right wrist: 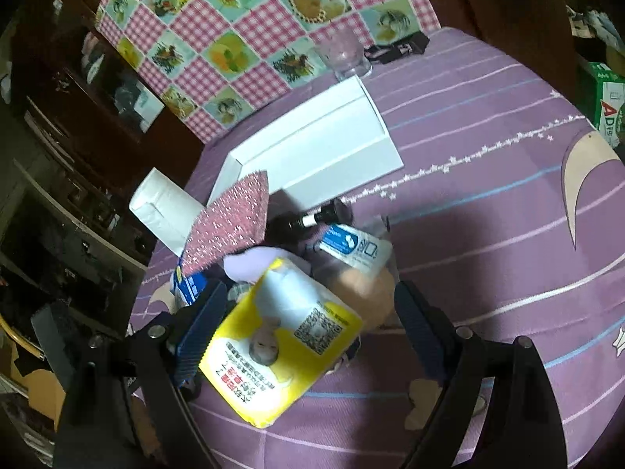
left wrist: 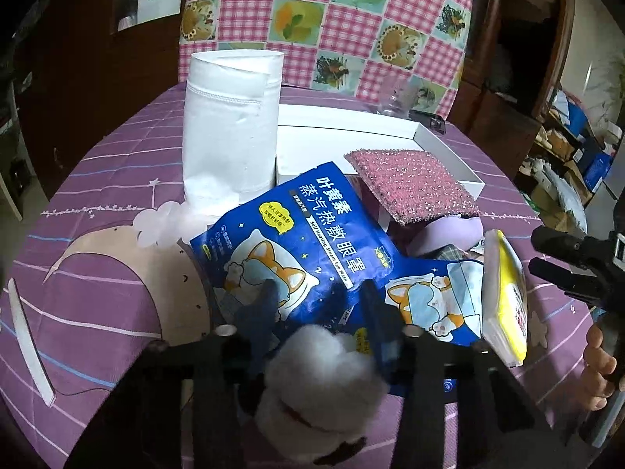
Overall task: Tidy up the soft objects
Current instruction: 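Grasp the yellow package on the pile with the right gripper, then lift the yellow package up out of the pile with the right gripper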
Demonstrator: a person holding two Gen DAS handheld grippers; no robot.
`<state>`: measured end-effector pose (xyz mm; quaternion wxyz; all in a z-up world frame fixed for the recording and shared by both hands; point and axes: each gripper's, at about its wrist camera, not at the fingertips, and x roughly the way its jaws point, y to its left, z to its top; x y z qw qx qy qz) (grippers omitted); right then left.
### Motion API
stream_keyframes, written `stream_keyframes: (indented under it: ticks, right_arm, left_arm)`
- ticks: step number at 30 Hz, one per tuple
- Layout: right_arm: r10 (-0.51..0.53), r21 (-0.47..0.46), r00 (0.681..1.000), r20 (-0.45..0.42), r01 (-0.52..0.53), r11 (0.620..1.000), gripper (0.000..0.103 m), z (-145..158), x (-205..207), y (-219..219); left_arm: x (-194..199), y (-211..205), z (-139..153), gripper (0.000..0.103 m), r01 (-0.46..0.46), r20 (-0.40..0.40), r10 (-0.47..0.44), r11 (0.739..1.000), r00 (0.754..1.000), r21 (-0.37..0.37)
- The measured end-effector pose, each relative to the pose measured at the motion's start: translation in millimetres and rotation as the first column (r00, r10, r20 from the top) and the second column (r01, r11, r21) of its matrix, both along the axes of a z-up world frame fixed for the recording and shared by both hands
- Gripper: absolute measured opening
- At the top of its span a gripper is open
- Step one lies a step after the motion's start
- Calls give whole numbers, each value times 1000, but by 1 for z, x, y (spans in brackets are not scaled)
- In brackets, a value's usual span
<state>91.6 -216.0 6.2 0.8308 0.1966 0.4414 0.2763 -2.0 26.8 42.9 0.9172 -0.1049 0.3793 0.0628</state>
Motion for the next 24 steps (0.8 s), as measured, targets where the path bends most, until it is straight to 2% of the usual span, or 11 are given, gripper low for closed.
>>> stream_keyframes:
  ticks: [2, 8, 13, 15, 17, 20, 24]
  right_arm:
    - [12, -16, 1000, -6, -12, 1000, 88, -1, -1, 2]
    - [48, -23, 999, -22, -48, 999, 88, 0, -3, 5]
    - [77, -71, 997, -27, -79, 994, 87, -2, -6, 12]
    - [93, -66, 995, -47, -96, 993, 78, -5, -7, 13]
    - [110, -59, 991, -75, -114, 992, 75, -8, -7, 15]
    - [118, -68, 988, -101, -125, 990, 73, -9, -9, 18]
    - [147, -64, 980, -136, -157, 986, 72, -16, -10, 25]
  left_arm:
    - [0, 2, -1, 31, -10, 0, 10, 1000, 1000, -8]
    - [-3, 4, 3, 31, -1, 31, 2, 1000, 1000, -25]
    - [-6, 4, 5, 31, 7, 44, -6, 999, 999, -33]
    - [-9, 7, 7, 32, 9, 56, -6, 998, 998, -55]
    - [-11, 9, 11, 44, 17, 75, -11, 997, 997, -76]
    - [-18, 11, 18, 55, 40, 120, -28, 994, 992, -102]
    - [-22, 4, 23, 63, 99, 149, -84, 990, 985, -99]
